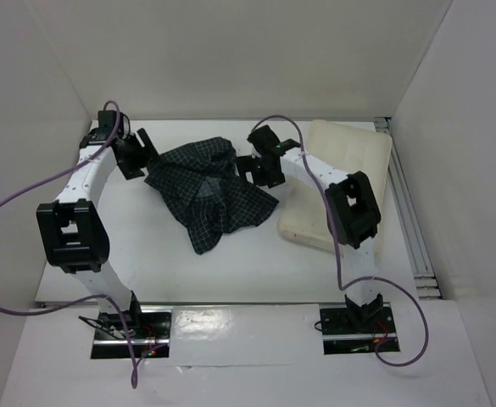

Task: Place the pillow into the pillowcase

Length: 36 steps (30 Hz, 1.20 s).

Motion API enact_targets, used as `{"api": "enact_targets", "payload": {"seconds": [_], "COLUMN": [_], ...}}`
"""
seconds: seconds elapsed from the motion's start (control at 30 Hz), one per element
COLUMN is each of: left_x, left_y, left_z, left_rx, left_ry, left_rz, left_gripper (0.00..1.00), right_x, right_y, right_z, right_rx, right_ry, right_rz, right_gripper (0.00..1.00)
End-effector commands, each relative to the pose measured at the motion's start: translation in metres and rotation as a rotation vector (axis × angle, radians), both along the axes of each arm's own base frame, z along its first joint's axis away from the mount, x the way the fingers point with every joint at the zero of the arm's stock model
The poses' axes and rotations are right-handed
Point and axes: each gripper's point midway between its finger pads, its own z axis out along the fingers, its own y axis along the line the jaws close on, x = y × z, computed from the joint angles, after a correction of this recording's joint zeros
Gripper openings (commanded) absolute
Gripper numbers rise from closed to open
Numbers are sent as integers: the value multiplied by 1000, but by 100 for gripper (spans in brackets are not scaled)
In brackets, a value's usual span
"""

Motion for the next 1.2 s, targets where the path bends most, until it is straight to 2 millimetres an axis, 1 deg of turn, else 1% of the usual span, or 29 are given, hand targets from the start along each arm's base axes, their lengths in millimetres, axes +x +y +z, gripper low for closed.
{"api": "enact_targets", "payload": {"seconds": [0.0,0.03,0.07,0.1,0.17,0.2,0.3,0.33,0.37,0.4,0.43,0.47,0.5,0.53,0.57,0.6,0.63,0.67,0.7,0.8,0.83,0.87,0.9,0.93,0.97,1.03,1.07,1.1,1.17], "left_x": [-4,-10,-14,-17,-21,-21,-16,-13,-10,-4,-1,2,8,11,14,18,20,24,26,35,39,39,41,45,47,52,57,60,76], "left_y": [10,11,10,13,12,12,19,22,23,28,31,30,35,38,33,36,34,33,33,32,30,29,27,26,24,19,19,16,15], "left_z": [12,3,-6,-10,-28,-36,-46,-54,-57,-55,-57,-68,-67,-71,-75,-82,-86,-87,-89,-99,-99,-107,-108,-106,-109,-107,-99,-99,-81], "left_rx": [47,51,43,42,30,28,25,17,17,11,-4,-16,-24,-37,-70,-90,-104,-113,-113,-126,-139,-149,-161,-172,-181,-213,-223,-242,-257], "left_ry": [-54,-24,7,20,68,88,113,134,138,130,133,157,150,156,164,175,177,174,177,174,171,181,180,165,164,149,131,127,70], "left_rz": [22,27,33,42,51,51,85,101,102,121,124,119,126,131,121,123,115,110,110,91,83,79,72,72,67,57,58,46,33], "left_gripper": [84,83,82,81,80,80,80,80,80,81,81,82,82,85,87,87,87,87,87,84,80,78,75,68,62,42,17,3,0], "right_x": [-18,-27,-43,-62,-82,-96,-117,-132,-140,-140,-149,-151,-148,-150,-147,-142,-142,-141,-138,-136,-134,-132,-132,-132,-124,-122,-112,-104,-92], "right_y": [51,53,53,68,73,83,103,122,128,141,154,162,173,181,185,189,199,201,202,201,200,198,199,195,186,177,167,162,144], "right_z": [112,108,91,98,87,90,87,82,73,80,62,56,59,39,34,30,32,15,11,-4,-9,-9,-9,-11,-7,5,14,39,64], "right_rx": [188,160,125,138,124,133,162,177,170,181,156,150,156,125,121,112,123,100,90,60,46,39,43,26,-1,-31,-49,-27,-45], "right_ry": [-261,-265,-239,-254,-236,-243,-259,-252,-233,-251,-229,-223,-240,-223,-220,-226,-233,-215,-220,-205,-205,-214,-211,-210,-230,-246,-278,-319,-367], "right_rz": [76,68,82,116,109,128,148,184,196,207,226,239,239,249,249,242,250,252,245,221,215,207,200,195,164,145,108,89,72], "right_gripper": [100,100,100,100,100,100,100,100,100,100,100,100,100,100,100,100,100,98,97,83,75,54,36,22,0,0,0,0,0]}}
